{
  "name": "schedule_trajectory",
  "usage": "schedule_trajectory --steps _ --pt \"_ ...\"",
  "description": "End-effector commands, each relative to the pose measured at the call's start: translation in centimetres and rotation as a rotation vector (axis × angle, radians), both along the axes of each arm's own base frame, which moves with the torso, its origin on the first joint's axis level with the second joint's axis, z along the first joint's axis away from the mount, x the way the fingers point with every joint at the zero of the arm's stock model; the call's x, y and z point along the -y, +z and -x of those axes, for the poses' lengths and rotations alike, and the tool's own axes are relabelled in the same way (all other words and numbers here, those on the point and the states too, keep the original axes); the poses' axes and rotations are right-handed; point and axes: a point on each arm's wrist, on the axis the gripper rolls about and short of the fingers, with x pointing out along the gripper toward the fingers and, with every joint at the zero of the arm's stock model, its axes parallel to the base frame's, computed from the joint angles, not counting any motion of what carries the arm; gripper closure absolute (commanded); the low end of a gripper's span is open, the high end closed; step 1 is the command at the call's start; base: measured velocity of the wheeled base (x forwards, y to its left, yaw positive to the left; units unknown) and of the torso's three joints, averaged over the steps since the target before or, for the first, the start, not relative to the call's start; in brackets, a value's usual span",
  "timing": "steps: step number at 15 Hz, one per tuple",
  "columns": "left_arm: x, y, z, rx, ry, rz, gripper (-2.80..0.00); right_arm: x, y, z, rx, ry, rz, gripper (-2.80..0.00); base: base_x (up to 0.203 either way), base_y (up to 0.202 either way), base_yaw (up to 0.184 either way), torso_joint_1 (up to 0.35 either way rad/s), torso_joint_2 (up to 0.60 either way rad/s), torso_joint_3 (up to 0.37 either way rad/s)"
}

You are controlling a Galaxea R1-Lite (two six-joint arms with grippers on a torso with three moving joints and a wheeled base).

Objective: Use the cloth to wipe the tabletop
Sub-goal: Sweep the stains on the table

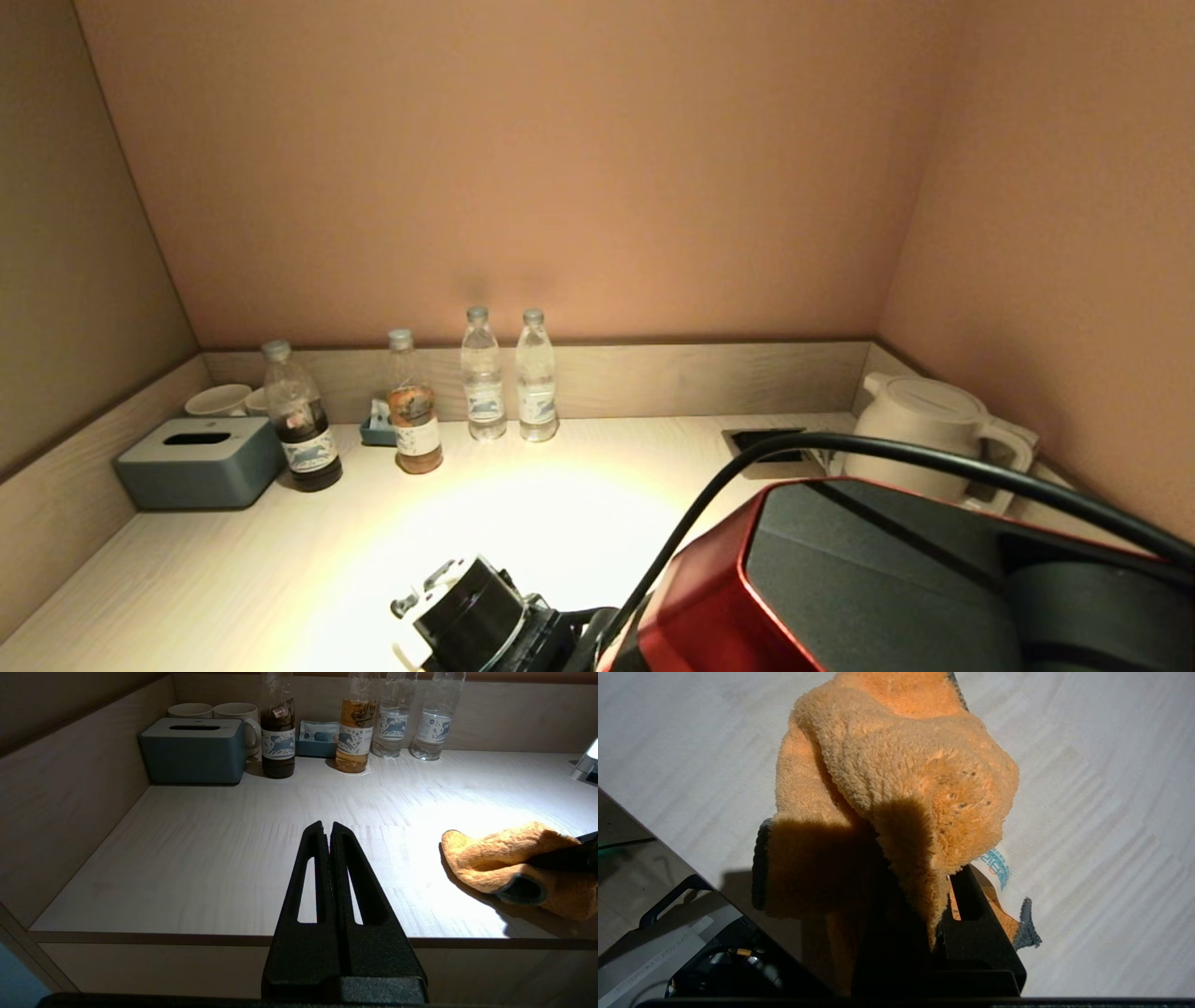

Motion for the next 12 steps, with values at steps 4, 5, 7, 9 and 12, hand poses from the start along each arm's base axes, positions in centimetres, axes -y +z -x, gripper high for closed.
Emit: schedule_trajectory --steps 4,5,7,9,12 --pt "0.0 0.0 0.0 -0.002 -0.001 0.001 0.00 5.3 0.1 -3.2 0.002 -0.155 0.014 0.00 0.000 0.000 0.000 0.000 0.00 0.000" --pt "0.0 0.0 0.0 -0.002 -0.001 0.001 0.00 5.8 0.2 -3.4 0.006 -0.166 0.008 0.00 0.000 0.000 0.000 0.000 0.00 0.000" --pt "0.0 0.0 0.0 -0.002 -0.001 0.001 0.00 7.2 0.3 -3.8 0.005 -0.202 0.007 0.00 0.000 0.000 0.000 0.000 0.00 0.000" --pt "0.0 0.0 0.0 -0.002 -0.001 0.001 0.00 10.8 -0.3 -4.2 -0.017 -0.284 0.025 0.00 0.000 0.000 0.000 0.000 0.00 0.000" --pt "0.0 0.0 0.0 -0.002 -0.001 0.001 0.00 14.6 -0.2 -5.0 -0.017 -0.396 0.005 0.00 0.000 0.000 0.000 0.000 0.00 0.000"
